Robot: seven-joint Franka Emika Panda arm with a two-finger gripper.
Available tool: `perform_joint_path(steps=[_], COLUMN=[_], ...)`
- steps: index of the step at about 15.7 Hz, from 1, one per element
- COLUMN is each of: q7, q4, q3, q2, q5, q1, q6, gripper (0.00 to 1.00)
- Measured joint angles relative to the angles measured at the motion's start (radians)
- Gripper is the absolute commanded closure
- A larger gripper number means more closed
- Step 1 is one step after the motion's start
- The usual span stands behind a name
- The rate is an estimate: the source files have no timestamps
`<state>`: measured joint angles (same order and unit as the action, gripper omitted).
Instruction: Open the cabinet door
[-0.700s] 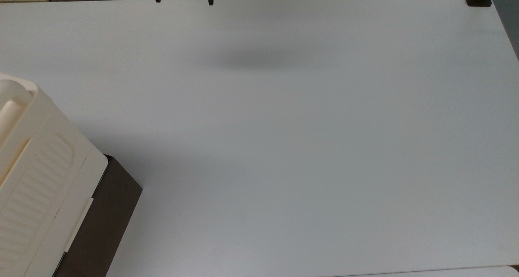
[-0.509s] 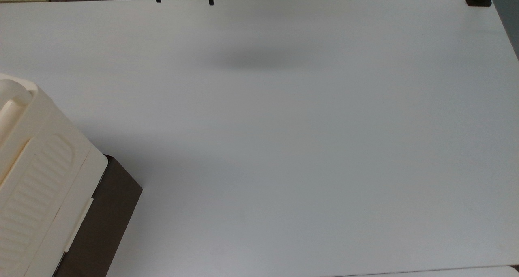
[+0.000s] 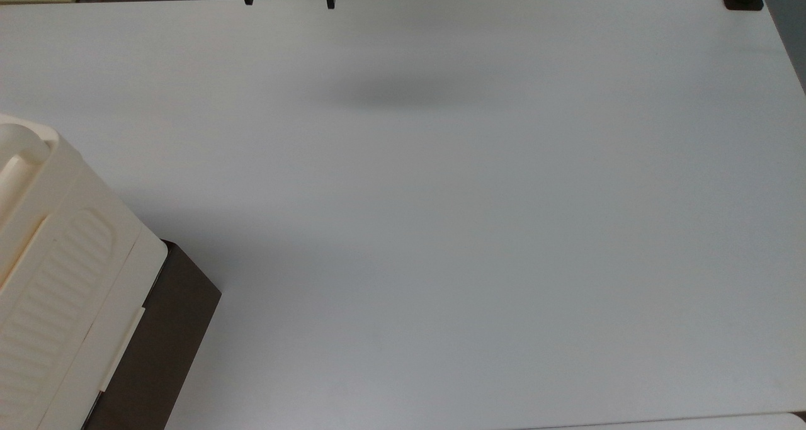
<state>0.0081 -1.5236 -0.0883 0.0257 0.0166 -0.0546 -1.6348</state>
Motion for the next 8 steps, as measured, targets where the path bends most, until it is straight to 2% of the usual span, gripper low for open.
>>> perform_joint_path(steps=[8], q7=[0.000], q4=[0.000], q3=[0.000], q2=[0.000], q5=[0.000], q1=[0.005], q6=[-0.001], gripper=[0.00])
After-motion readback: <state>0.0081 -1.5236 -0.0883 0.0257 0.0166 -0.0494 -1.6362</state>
